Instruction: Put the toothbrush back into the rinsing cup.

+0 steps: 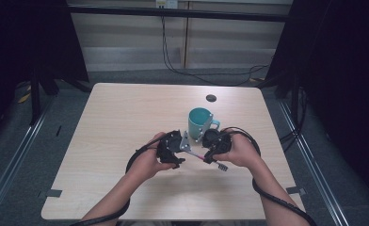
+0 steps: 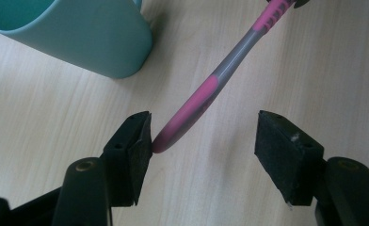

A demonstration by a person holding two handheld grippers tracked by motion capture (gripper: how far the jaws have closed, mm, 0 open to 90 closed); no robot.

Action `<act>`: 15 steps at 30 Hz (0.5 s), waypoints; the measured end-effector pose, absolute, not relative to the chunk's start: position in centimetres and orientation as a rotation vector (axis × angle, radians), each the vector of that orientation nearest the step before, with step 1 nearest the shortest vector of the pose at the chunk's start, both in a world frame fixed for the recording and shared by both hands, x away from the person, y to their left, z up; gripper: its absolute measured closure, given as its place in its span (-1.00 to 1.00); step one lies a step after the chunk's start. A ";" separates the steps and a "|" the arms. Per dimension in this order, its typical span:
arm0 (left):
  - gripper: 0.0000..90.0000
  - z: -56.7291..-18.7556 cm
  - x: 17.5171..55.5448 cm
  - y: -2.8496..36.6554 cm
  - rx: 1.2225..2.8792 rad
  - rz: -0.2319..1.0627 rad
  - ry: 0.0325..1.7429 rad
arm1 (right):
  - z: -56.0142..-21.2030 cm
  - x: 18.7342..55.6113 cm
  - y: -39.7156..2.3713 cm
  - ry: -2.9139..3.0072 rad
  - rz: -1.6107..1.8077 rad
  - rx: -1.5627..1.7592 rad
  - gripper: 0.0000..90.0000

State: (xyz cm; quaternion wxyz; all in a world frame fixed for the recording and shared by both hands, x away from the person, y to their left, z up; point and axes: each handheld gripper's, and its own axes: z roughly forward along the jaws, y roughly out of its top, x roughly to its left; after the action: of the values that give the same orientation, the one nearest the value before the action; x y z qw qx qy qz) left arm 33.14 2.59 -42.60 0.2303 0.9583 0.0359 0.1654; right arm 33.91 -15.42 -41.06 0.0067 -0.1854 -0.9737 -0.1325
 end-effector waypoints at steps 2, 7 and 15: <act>-0.04 -42.7 33.2 2.6 2.638 0.458 0.088 | -41.0 33.9 -15.3 -3.050 -0.416 -0.572 0.80; 0.15 -42.9 33.3 2.5 2.644 0.456 0.054 | -40.7 33.8 -15.3 -3.043 -0.432 -0.539 0.80; 0.31 -42.7 33.3 2.7 2.638 0.456 0.000 | -40.7 33.7 -15.3 -3.035 -0.467 -0.508 0.80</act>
State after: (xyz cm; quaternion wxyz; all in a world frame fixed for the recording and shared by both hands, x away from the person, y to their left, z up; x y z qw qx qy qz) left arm 33.28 2.67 -42.74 0.2301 0.9589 0.0000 0.1658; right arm 33.74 -15.28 -40.67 0.0145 -0.1631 -0.9750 -0.1500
